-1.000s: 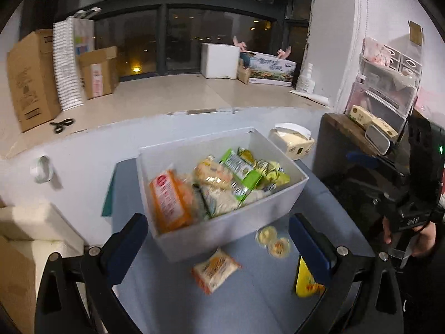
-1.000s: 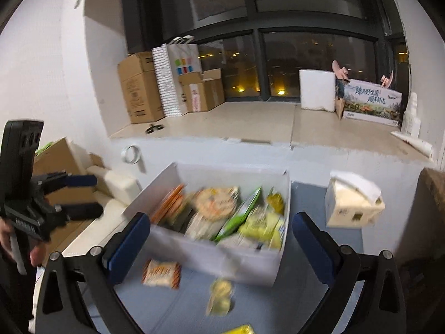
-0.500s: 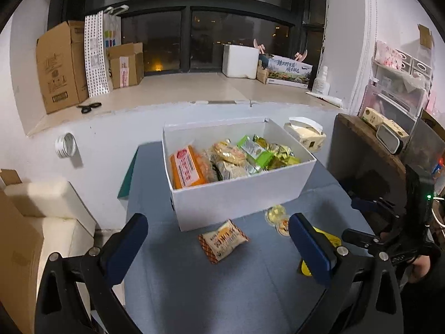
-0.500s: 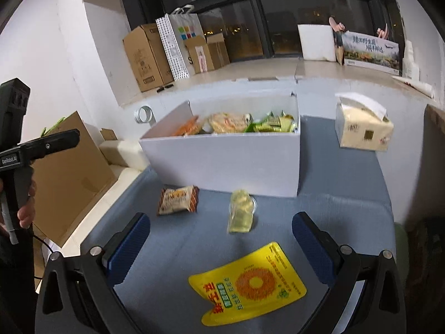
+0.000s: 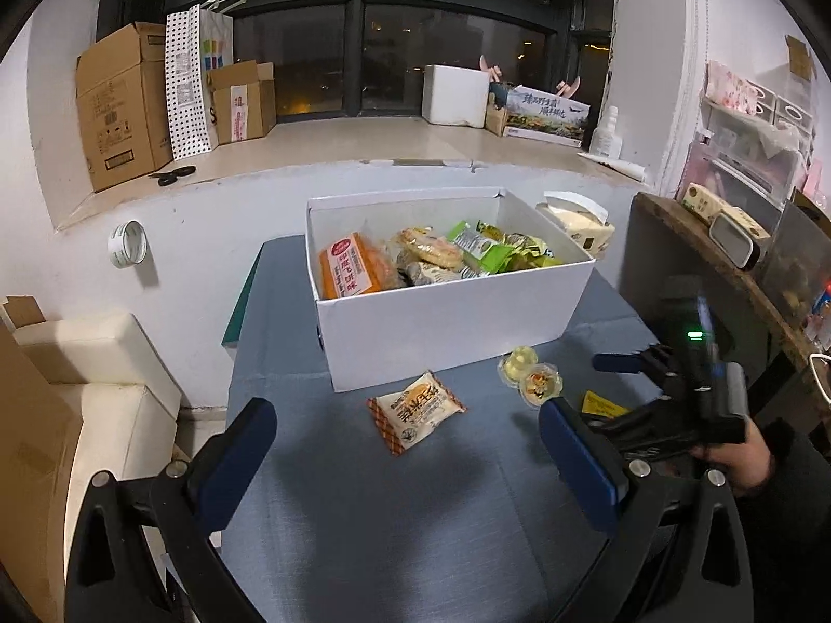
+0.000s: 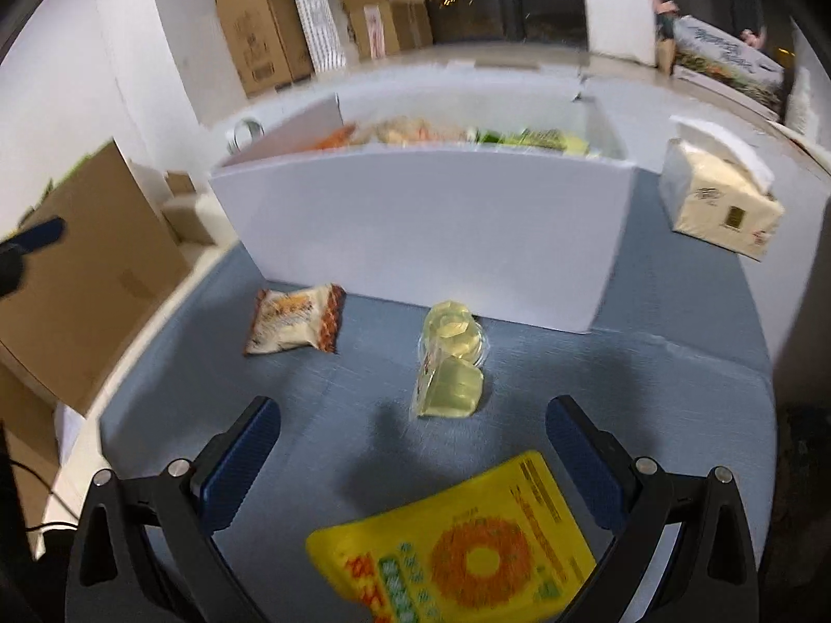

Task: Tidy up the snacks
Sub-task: 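Grasp a jelly cup with the right tool while the left grasps the small striped snack bag, then release the jelly cup and striped bag into the white box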

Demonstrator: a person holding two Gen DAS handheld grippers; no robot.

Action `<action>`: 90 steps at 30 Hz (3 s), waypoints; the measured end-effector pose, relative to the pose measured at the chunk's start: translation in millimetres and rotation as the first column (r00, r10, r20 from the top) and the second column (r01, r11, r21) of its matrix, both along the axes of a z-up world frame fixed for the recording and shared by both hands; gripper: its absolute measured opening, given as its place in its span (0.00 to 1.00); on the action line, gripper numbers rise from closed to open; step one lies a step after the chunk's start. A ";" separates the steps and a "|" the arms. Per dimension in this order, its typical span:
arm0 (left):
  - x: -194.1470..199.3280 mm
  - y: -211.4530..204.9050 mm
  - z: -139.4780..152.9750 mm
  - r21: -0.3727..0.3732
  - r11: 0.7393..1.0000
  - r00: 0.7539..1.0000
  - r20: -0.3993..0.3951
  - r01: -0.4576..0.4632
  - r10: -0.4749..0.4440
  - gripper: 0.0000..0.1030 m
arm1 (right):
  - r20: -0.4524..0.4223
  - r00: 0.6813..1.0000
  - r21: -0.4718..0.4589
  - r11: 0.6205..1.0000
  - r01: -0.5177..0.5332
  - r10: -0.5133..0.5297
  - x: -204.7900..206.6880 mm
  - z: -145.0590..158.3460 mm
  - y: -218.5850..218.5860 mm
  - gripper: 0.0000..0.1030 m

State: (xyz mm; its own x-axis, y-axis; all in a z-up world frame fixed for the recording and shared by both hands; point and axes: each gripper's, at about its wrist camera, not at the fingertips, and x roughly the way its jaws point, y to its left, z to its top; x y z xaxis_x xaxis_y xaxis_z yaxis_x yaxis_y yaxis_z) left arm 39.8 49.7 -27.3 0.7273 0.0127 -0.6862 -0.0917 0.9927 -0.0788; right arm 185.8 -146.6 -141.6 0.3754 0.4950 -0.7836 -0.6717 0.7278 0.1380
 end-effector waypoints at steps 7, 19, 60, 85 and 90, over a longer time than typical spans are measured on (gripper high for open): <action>-0.7 2.3 -9.1 0.003 1.000 1.000 -0.025 -0.007 0.007 1.00 | -0.041 0.999 -0.060 0.998 0.001 -0.004 20.7 -29.3 24.8 0.82; 9.8 -0.6 -24.5 -0.012 0.999 0.998 -0.055 0.032 -0.033 1.00 | 0.029 0.999 -0.124 0.992 0.024 -0.020 5.3 -31.7 23.0 0.32; 59.2 7.1 -36.6 -0.114 0.992 0.995 -0.083 0.051 -0.060 0.69 | 0.082 0.995 -0.001 0.998 0.057 -0.057 -56.5 35.5 -37.3 0.32; 244.7 63.2 4.5 -0.064 0.997 0.995 -0.090 -0.049 0.043 1.00 | 0.237 0.958 -0.058 0.982 0.181 -0.163 140.8 116.8 61.1 0.39; 234.9 69.6 -2.0 -0.089 0.995 0.995 -0.087 -0.053 0.045 1.00 | 0.208 0.962 -0.031 0.982 0.188 -0.178 150.7 112.0 59.4 0.95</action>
State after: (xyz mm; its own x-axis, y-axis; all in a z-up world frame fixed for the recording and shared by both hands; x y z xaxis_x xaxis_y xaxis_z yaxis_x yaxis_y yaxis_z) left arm 274.7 119.3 -29.3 0.6668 -0.0188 -0.7450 -0.1500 0.9758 -0.1589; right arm 336.6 -87.1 -29.6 0.6096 0.3656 -0.7033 -0.5367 0.8433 -0.0268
